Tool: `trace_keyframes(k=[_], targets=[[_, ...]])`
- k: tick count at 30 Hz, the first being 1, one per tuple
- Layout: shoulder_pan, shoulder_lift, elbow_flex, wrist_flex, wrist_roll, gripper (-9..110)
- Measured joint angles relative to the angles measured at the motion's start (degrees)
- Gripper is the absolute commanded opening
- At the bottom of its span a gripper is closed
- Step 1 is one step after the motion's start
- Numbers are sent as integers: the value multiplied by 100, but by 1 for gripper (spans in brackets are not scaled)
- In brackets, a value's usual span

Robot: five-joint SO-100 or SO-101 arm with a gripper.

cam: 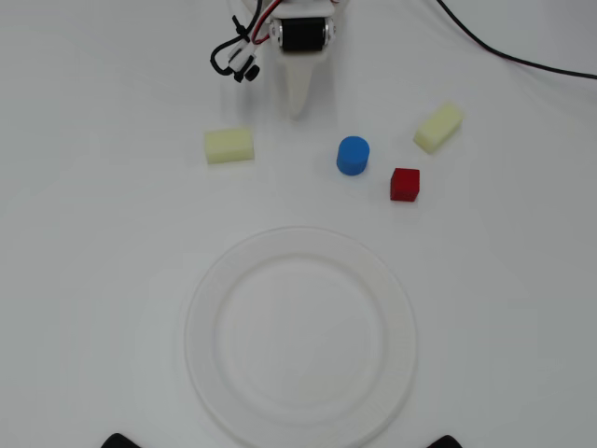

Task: Grasp a blue block and put it in the dish.

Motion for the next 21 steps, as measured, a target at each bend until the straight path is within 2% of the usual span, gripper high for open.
trace_keyframes(k=[21], targets=[[-158,0,0,0,-132,0]])
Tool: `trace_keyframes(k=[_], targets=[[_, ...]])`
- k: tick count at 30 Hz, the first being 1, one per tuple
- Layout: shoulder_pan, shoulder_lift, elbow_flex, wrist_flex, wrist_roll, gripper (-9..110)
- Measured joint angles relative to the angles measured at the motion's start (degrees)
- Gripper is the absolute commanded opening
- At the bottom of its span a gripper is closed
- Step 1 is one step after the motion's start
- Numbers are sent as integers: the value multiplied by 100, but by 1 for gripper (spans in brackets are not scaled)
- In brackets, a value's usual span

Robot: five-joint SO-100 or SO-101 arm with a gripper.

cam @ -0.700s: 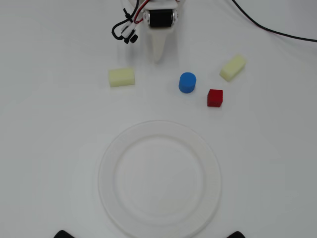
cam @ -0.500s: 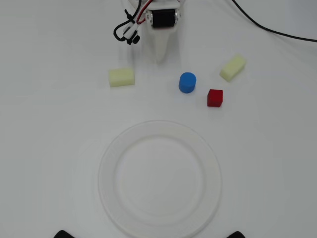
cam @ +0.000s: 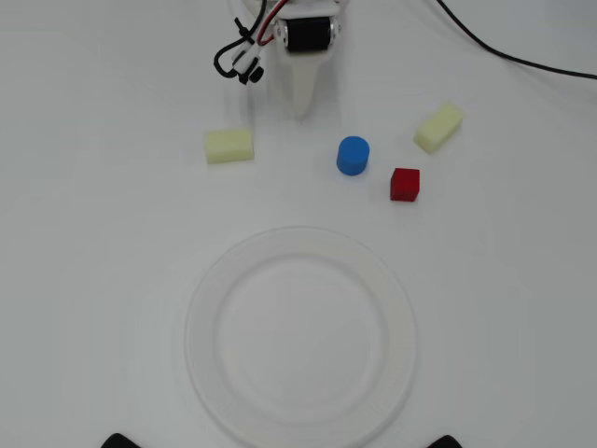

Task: Grasp a blue block and put it in the dish.

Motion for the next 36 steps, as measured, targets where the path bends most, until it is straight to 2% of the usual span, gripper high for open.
trace_keyframes(k=[7,11,20,29,36], targets=[[35,0,-79,0,26,3],[35,-378,-712,-123,26,6],[237,-4500,-3287,-360,-35,14],[-483,-6653,-5229,-448,334,27],[-1011,-7972,-5757,-659,729,29]])
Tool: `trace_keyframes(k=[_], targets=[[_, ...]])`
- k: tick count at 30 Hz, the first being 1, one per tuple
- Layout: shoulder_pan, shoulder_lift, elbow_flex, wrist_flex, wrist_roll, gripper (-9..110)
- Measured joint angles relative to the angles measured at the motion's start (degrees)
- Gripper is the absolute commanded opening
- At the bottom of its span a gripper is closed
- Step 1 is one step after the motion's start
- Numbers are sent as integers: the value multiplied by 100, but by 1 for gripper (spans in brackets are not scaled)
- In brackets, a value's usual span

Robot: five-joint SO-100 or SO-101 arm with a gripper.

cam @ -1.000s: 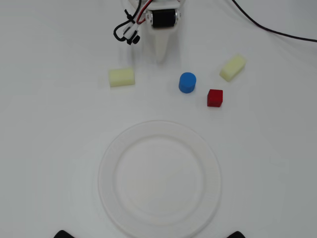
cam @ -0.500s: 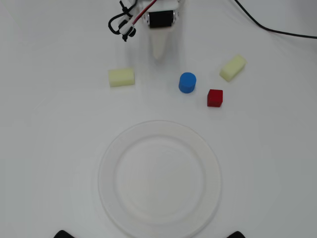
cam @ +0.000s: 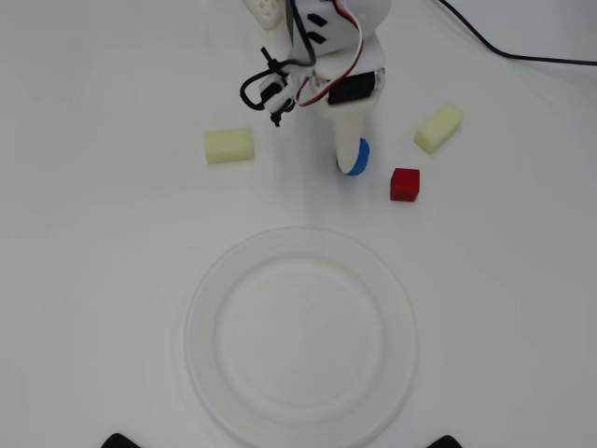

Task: Grasp a blue block and put it in the dish.

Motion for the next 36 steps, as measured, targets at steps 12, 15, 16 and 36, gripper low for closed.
trace_keyframes(k=[12,15,16,36], targets=[[-272,-958,0,-483,167,30],[-316,-1160,0,-633,167,29],[-325,-1222,0,-686,167,29],[-334,-1521,-264,-756,132,0]])
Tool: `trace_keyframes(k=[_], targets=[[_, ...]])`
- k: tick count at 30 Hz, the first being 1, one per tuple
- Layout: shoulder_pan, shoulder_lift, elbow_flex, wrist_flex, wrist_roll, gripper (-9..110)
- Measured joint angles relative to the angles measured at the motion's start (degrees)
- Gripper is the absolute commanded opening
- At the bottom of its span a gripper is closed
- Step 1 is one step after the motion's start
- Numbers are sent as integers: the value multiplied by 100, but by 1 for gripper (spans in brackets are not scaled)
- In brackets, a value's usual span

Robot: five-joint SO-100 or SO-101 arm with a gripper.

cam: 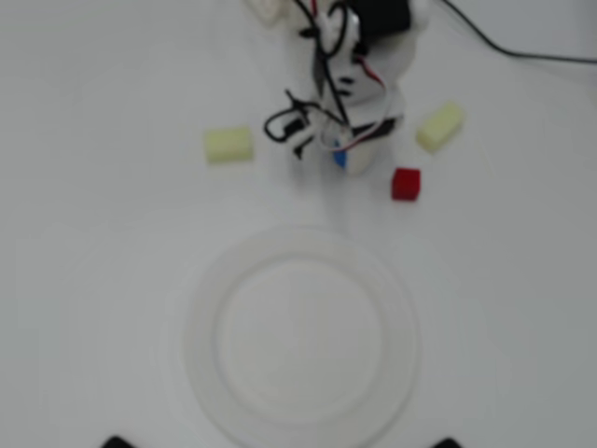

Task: Grasp a blue block and put it in the dish.

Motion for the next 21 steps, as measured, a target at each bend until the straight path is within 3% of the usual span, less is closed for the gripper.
trace_keyframes(k=[10,16,21], targets=[[791,3146,642,-202,-861,0],[1406,5256,2303,-1828,-1802,0],[1837,5396,3059,-2936,-2013,0]])
